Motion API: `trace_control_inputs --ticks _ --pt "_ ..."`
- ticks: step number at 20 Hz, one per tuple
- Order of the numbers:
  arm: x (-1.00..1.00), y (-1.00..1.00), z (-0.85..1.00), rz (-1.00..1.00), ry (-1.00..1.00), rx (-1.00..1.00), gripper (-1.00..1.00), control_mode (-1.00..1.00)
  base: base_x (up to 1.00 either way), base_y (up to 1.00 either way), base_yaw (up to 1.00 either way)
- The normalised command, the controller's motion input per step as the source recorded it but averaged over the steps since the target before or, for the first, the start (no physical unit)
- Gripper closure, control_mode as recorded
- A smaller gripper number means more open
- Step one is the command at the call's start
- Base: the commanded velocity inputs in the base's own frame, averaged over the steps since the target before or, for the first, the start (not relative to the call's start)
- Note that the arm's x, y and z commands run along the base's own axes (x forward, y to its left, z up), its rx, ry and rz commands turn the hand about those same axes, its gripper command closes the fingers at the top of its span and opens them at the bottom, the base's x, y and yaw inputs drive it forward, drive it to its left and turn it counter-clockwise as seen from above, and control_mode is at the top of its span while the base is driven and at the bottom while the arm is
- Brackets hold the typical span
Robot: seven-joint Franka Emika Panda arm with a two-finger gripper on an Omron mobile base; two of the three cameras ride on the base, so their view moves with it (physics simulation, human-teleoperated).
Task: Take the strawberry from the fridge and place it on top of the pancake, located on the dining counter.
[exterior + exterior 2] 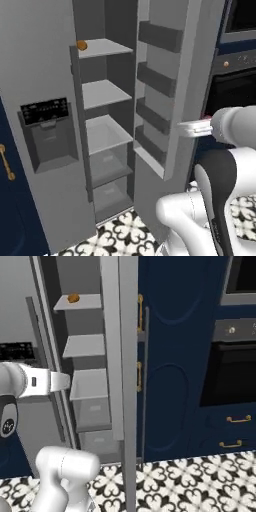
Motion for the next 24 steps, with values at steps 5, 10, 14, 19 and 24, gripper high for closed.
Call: trace_control_inputs --ticks 5,10,14,19,24 --pt "0.00 0.00 0.00 0.00 0.00 0.00 1.00 1.00 -0.30 -0.61 -0.70" --pt "0.00 0.00 0.00 0.00 0.00 0.00 1.00 1.00 0.00 -0.71 -0.81" --pt "0.00 0.00 0.00 0.00 0.00 0.00 1.00 1.00 0.00 -0.81 -0.80" --pt "0.00 0.00 0.00 0.00 0.00 0.00 1.00 1.00 0.14 -0.96 -0.70" --pt "0.00 0.00 0.00 0.00 0.00 0.00 1.00 1.00 0.60 -0.98 -0.54"
